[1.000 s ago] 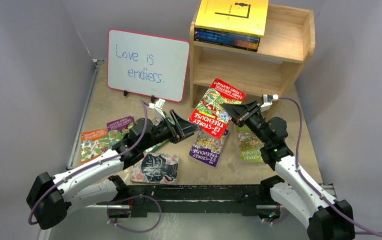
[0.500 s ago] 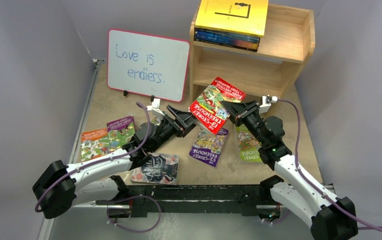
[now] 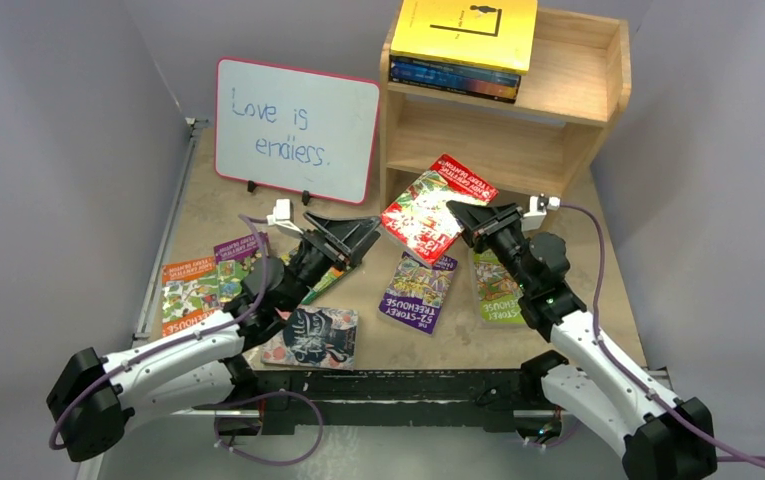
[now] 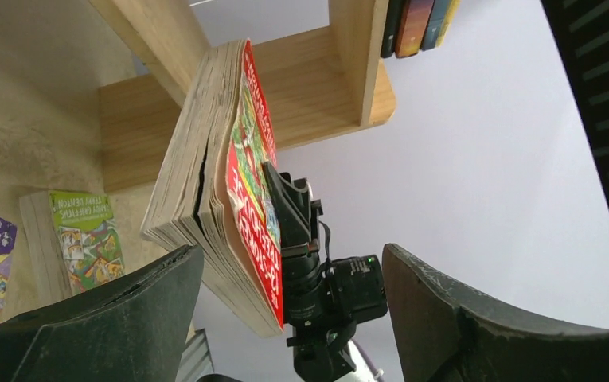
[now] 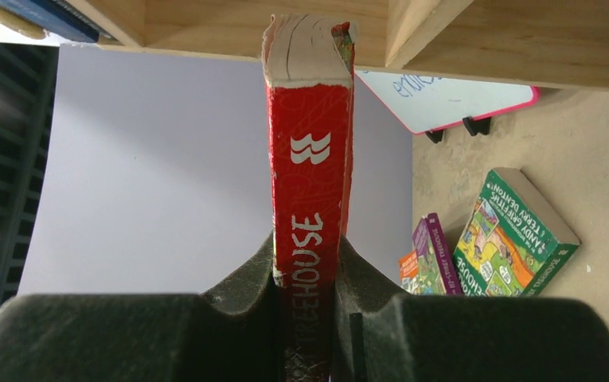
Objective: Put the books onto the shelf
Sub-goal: Pick up the book from the center of the board.
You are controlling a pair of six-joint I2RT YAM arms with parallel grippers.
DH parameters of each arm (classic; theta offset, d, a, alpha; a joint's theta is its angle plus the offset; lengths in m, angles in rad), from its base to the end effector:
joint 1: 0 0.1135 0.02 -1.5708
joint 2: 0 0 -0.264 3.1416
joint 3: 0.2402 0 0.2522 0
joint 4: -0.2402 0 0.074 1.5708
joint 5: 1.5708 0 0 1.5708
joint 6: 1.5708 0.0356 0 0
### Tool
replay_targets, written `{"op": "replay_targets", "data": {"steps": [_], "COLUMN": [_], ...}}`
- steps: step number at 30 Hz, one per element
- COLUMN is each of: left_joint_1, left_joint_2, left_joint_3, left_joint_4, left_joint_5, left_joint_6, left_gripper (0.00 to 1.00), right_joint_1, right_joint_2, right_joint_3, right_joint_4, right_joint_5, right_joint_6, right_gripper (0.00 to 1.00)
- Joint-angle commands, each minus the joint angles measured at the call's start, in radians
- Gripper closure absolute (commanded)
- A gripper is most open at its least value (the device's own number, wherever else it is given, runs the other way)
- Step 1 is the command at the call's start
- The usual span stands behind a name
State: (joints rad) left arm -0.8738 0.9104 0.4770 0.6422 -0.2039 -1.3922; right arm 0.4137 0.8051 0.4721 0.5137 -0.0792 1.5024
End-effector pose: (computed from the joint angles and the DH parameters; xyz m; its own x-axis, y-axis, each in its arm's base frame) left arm 0.1417 -0.1580 0.2961 -0.5902 -0.7963 -0.1325 0.2418 -0.0178 -0.9702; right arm 0.1782 0.0813 0.3001 -0.4596 0.8844 -0.0814 -0.1964 -0.0118 0.9804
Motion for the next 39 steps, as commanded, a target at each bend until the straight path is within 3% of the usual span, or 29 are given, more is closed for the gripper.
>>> {"op": "replay_targets", "data": {"steps": [1,12,21,24,28,32,34,36,38,39], "left_joint_1": [-0.005,-0.007,-0.007,-0.007,-0.007,-0.007,-0.006,-0.004,0.002,0.011], "left_joint_2": [0.020,0.130,0.248,0.260,0.225,0.171,0.160,0.151,0.148,0.152], "left_joint_3": [0.032,0.126,0.196,0.198,0.205,0.225,0.248,0.282,0.345,0.375], "left_joint_4": [0.034,-0.131,0.032,0.097,0.043,-0.111,-0.176,-0.252,-0.337,-0.380], "left_joint_5": [0.060,0.058,0.039,0.007,-0.041,-0.078,-0.078,-0.078,-0.068,-0.054], "left_joint_6": [0.053,0.075,0.033,0.022,0.039,0.074,0.101,0.126,0.155,0.166], "left_gripper": [0.18,0.16,0.18,0.30,0.65,0.97,1.00,1.00,1.00,1.00], "right_joint_1": [0.005,0.005,0.006,0.005,0.005,0.005,0.005,0.005,0.004,0.005], "right_joint_2": [0.021,0.013,0.015,0.001,-0.041,-0.089,-0.097,-0.099,-0.109,-0.113], "right_joint_3": [0.071,0.059,0.039,0.035,0.014,-0.002,-0.007,-0.007,0.000,0.007], "right_joint_4": [0.125,0.209,0.236,0.198,0.128,0.038,0.012,-0.005,-0.058,-0.084], "right_joint_5": [0.015,-0.006,-0.052,-0.055,-0.033,-0.006,-0.021,-0.083,-0.110,-0.129], "right_joint_6": [0.017,0.019,0.077,0.069,0.037,-0.019,-0.066,-0.108,-0.184,-0.227], "right_gripper": [1.00,1.00,1.00,1.00,1.00,1.00,1.00,0.88,0.58,0.48]}}
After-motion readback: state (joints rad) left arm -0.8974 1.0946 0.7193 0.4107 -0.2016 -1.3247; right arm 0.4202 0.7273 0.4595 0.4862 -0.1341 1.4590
